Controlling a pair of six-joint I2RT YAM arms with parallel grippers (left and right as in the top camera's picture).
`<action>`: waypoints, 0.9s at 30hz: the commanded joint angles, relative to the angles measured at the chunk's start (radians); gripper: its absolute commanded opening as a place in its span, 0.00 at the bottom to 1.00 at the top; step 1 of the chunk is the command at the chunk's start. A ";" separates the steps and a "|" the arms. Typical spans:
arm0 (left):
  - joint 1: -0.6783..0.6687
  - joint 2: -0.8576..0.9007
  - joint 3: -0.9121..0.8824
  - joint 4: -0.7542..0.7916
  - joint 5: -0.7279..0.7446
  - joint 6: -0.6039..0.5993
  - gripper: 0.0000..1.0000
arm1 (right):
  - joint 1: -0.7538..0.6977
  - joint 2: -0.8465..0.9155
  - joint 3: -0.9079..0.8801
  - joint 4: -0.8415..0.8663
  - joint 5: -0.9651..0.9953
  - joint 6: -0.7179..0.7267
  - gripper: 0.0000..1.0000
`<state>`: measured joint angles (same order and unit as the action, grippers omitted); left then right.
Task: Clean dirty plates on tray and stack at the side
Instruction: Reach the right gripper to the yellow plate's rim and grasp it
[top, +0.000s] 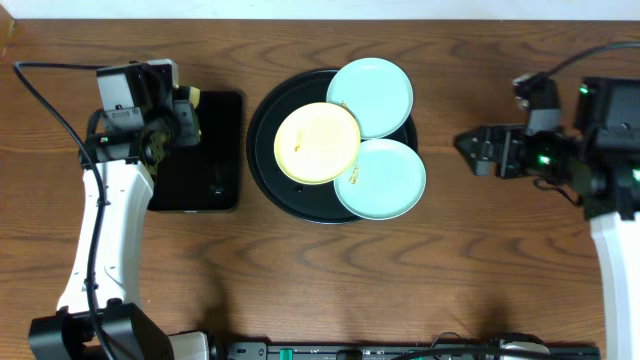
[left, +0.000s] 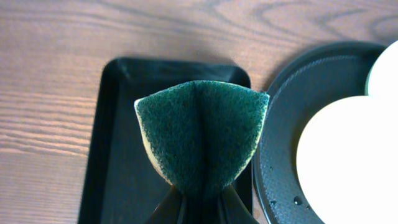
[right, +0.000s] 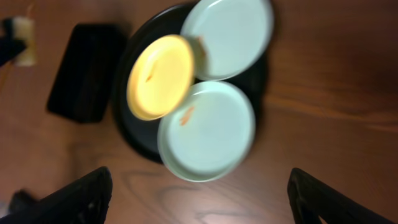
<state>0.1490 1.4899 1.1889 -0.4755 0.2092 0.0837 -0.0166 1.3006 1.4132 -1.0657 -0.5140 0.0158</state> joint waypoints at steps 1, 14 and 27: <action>0.003 -0.006 -0.040 0.018 0.015 -0.044 0.07 | 0.120 0.087 0.021 0.007 -0.038 0.007 0.86; 0.003 -0.005 -0.044 -0.043 0.015 -0.085 0.08 | 0.398 0.580 0.376 -0.017 0.243 0.014 0.68; 0.003 0.008 -0.084 -0.034 -0.019 -0.081 0.08 | 0.447 0.837 0.457 0.103 0.378 0.148 0.61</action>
<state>0.1490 1.4906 1.1114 -0.5159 0.2066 0.0032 0.4114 2.0956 1.8511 -0.9695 -0.1562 0.1028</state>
